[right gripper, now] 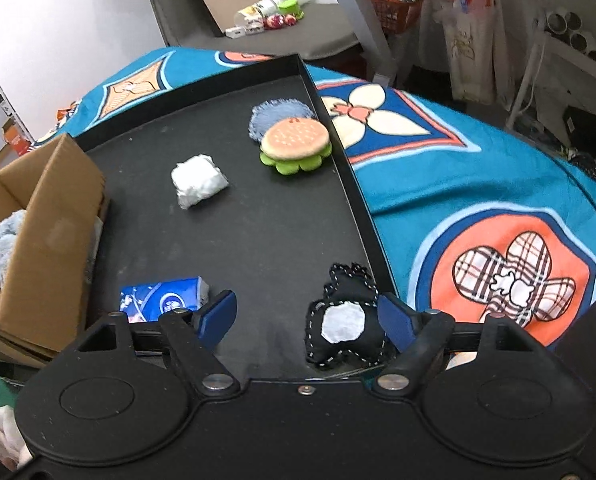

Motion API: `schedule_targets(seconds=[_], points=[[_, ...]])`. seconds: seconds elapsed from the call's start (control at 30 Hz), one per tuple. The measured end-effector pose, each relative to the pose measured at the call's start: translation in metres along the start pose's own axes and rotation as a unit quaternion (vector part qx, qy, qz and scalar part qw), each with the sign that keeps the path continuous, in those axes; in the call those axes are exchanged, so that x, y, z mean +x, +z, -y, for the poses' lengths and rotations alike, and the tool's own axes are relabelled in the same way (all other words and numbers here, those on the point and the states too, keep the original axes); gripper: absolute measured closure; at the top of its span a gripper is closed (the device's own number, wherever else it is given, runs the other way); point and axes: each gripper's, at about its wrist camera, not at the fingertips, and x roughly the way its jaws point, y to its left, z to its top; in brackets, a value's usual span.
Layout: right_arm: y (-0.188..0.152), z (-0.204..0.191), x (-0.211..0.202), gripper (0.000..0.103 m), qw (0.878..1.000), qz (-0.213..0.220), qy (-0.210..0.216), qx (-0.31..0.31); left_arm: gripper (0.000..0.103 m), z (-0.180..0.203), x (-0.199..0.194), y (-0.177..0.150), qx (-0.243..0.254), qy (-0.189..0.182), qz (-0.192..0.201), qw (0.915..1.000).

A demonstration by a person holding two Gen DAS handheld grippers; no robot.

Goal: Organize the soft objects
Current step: 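Close the right gripper on the black beaded item and lift it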

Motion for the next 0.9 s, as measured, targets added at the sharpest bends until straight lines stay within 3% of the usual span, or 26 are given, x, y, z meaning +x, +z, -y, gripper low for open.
schedule_targets(seconds=[0.27, 0.63, 0.73, 0.83, 0.9], points=[[0.002, 0.004, 0.02, 0.027, 0.999, -0.037, 0.003, 0.022, 0.038, 0.007, 0.0, 0.002, 0.013, 0.011, -0.002, 0.9999], [0.006, -0.007, 0.038, 0.03, 0.999, -0.042, -0.031, -0.004, 0.038, 0.013, 0.002, 0.003, 0.024, 0.02, -0.006, 0.9995], [0.007, -0.007, 0.039, 0.043, 0.998, -0.036, -0.045, -0.003, 0.038, 0.013, 0.002, 0.003, 0.025, 0.02, -0.006, 0.9995], [0.009, -0.004, 0.035, 0.075, 0.999, -0.025, -0.039, 0.001, 0.038, 0.012, 0.002, 0.003, 0.023, 0.018, -0.004, 0.9996], [0.011, -0.002, 0.033, 0.079, 0.999, -0.023, -0.023, 0.005, 0.038, 0.012, 0.002, 0.003, 0.021, 0.017, -0.004, 0.9996]])
